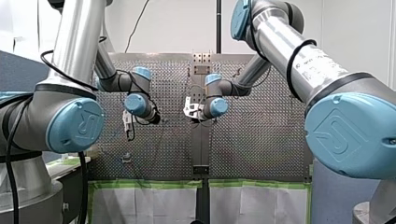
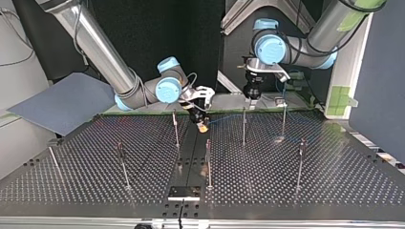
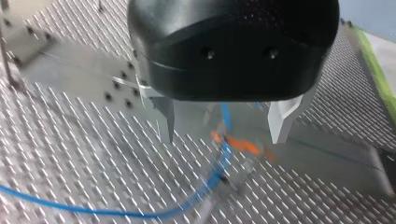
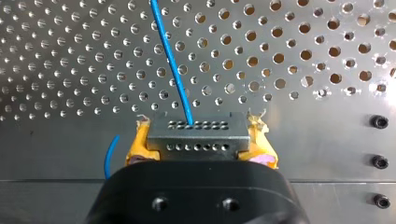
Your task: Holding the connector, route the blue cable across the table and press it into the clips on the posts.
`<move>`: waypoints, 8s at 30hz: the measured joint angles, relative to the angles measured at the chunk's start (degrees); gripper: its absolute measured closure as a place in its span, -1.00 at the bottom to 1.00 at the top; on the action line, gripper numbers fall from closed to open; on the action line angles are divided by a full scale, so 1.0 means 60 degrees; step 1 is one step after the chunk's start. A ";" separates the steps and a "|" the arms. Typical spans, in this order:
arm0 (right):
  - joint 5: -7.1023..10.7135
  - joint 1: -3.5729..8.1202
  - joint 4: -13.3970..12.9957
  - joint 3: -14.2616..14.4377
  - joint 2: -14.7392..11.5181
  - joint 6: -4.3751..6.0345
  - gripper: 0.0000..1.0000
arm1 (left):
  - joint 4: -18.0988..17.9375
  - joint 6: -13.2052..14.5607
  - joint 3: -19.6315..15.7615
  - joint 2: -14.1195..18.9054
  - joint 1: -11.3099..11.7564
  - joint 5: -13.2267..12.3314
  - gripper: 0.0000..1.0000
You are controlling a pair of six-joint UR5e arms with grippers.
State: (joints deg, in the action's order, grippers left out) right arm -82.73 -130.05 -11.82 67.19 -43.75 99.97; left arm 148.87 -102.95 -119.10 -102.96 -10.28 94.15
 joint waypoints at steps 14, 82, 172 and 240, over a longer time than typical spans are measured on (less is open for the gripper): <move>0.0001 0.0144 0.0632 0.0002 -0.0240 -0.0119 1.00 | -0.0881 -0.0807 0.0297 -0.0261 -0.1114 0.0253 -1.00; 0.0394 0.0322 0.0732 0.0457 -0.0766 -0.0248 1.00 | -0.0207 -0.0877 0.3089 -0.2716 -0.1626 0.1509 1.00; 0.0496 0.1203 0.1185 0.0764 -0.3910 0.0749 1.00 | 0.1095 -0.0840 0.4847 -0.0590 -0.0763 0.0316 1.00; 0.0722 0.1880 0.1177 0.0764 -0.4082 0.0695 1.00 | 0.2908 -0.0092 0.3393 0.2041 -0.2334 0.1081 -1.00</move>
State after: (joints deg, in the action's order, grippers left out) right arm -78.40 -118.77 -4.75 71.77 -68.24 104.14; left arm 166.32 -103.50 -98.74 -90.71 -24.29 100.64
